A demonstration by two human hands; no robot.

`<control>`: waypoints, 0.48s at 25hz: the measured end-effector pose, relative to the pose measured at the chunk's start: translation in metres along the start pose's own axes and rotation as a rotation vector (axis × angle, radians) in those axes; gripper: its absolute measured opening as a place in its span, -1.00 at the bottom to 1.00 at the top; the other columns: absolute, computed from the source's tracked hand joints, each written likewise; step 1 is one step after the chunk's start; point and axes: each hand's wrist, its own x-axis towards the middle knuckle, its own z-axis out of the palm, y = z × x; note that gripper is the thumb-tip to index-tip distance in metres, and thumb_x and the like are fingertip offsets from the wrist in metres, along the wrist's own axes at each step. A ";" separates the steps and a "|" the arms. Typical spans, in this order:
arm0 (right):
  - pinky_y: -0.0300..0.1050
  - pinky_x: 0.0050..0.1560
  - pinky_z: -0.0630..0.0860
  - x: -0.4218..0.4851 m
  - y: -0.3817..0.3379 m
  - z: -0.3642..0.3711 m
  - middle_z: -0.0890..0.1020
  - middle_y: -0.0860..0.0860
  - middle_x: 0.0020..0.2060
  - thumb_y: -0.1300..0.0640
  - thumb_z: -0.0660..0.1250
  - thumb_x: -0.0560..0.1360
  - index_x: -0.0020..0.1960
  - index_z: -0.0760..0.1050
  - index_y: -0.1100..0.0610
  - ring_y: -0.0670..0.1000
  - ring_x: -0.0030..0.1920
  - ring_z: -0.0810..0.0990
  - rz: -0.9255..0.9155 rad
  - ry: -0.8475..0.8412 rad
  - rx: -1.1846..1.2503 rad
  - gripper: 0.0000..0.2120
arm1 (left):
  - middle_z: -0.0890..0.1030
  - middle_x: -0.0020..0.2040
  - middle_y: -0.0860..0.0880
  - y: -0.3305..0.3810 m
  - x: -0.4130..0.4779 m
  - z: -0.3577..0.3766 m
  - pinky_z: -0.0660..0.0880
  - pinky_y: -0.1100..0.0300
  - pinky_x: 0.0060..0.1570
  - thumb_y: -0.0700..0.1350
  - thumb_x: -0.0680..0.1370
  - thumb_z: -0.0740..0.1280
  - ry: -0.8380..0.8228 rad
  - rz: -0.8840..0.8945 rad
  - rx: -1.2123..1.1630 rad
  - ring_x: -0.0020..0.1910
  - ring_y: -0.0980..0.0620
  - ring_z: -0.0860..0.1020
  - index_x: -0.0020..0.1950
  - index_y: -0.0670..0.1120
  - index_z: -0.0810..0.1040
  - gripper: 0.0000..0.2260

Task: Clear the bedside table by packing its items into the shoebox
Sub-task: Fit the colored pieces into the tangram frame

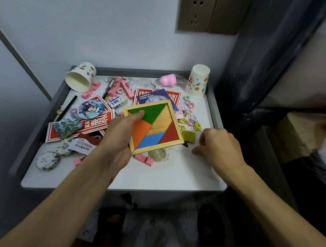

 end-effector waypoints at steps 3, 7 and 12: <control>-0.11 -0.25 0.45 -0.002 -0.003 0.000 0.58 0.06 -0.17 -0.15 0.46 0.40 -0.01 0.56 0.12 0.04 -0.22 0.49 0.018 -0.007 -0.070 -0.63 | 0.74 -0.14 -0.09 -0.002 0.001 0.002 0.59 0.10 -0.41 -0.11 0.56 0.40 -0.001 0.007 0.006 -0.22 -0.09 0.72 0.06 -0.09 0.60 -0.88; -0.07 -0.24 0.50 -0.004 -0.004 -0.011 0.62 0.06 -0.20 -0.17 0.37 0.47 -0.04 0.48 0.10 0.08 -0.23 0.57 -0.048 0.098 -0.021 -0.67 | 0.74 -0.13 -0.09 -0.004 0.001 0.003 0.61 0.05 -0.37 -0.14 0.54 0.42 0.018 0.011 0.025 -0.21 -0.10 0.72 0.08 -0.10 0.61 -0.86; -0.26 -0.25 0.38 -0.004 -0.023 -0.039 0.55 -0.15 -0.33 0.17 0.37 0.51 -0.10 0.59 0.13 -0.20 -0.36 0.47 -0.296 0.272 0.590 -0.96 | 0.74 -0.14 -0.08 -0.010 -0.004 0.008 0.61 0.05 -0.41 -0.17 0.58 0.36 -0.045 0.033 0.068 -0.24 -0.08 0.72 0.08 -0.10 0.62 -0.89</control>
